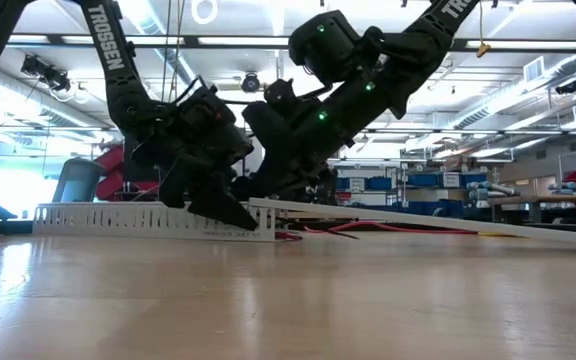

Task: Ziptie cables
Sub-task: Close the cable duct with the cable duct lid

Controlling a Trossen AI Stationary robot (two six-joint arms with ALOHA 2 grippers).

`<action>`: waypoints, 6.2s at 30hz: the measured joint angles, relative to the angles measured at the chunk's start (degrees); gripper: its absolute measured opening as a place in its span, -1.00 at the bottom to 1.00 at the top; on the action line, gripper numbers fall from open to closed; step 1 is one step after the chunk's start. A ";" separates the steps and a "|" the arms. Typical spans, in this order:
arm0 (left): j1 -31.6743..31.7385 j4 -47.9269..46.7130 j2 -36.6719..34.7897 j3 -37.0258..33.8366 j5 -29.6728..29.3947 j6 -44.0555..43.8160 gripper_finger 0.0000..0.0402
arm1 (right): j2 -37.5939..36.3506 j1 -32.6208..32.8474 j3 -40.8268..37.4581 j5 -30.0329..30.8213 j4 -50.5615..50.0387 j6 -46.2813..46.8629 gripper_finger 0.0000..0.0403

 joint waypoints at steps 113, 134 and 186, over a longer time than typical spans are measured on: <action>3.95 -7.00 -2.42 -0.12 -1.42 2.69 0.30 | 0.62 -6.88 5.60 -10.47 -13.50 -1.32 -1.00; 3.50 -6.84 -2.40 -0.01 -2.18 2.74 0.47 | -5.29 -2.34 6.83 -2.40 -13.77 -11.31 -1.00; 13.42 -23.73 -11.90 0.58 -6.51 -4.65 0.56 | -6.25 0.47 6.84 3.17 -17.39 -10.83 -1.00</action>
